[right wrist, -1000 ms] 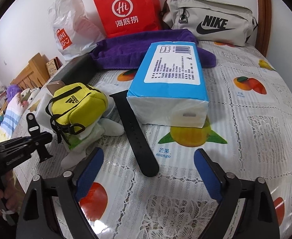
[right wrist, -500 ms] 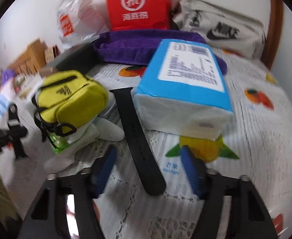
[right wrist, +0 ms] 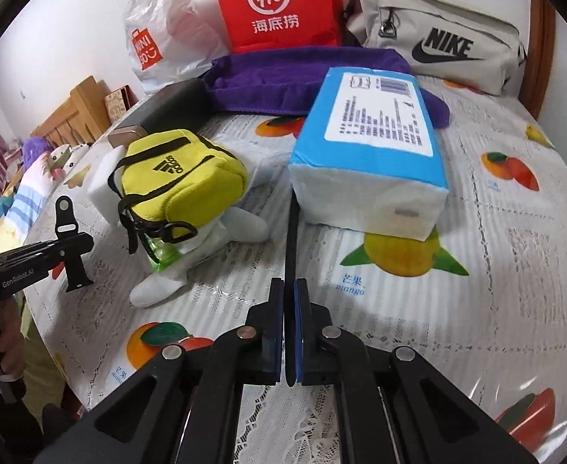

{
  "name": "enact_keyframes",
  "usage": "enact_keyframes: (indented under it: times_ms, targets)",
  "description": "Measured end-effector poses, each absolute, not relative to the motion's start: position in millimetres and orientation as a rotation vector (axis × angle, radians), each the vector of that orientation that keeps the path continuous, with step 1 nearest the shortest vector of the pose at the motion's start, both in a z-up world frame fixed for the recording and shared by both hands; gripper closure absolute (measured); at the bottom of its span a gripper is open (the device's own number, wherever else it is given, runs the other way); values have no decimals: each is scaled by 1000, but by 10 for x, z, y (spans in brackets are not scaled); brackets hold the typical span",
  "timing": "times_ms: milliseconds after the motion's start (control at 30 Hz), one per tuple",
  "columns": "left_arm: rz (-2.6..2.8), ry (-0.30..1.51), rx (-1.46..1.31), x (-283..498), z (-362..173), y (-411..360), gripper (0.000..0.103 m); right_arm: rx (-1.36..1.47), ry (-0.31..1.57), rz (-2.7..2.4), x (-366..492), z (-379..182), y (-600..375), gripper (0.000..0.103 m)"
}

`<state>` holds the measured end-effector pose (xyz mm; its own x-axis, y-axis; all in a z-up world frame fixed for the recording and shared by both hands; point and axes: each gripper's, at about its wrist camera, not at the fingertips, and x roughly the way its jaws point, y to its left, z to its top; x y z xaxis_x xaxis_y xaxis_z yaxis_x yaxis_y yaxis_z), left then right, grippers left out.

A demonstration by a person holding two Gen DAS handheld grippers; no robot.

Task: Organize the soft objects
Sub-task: 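Lift and carry the black straps in both tools toward the purple towel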

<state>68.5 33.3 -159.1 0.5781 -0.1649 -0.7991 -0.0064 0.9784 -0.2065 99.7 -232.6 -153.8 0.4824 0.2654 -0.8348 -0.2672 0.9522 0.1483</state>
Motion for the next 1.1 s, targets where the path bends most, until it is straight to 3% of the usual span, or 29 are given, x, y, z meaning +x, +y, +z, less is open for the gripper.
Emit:
enact_keyframes:
  times_ms: [567,1100]
  targets:
    - [-112,942,-216,766,-1570,464,96,-31,975,311,782,-1547,-2372,100]
    - [-74,918,-184,771,-1219,528,98,10,884,309,595,-1075,-2601,100]
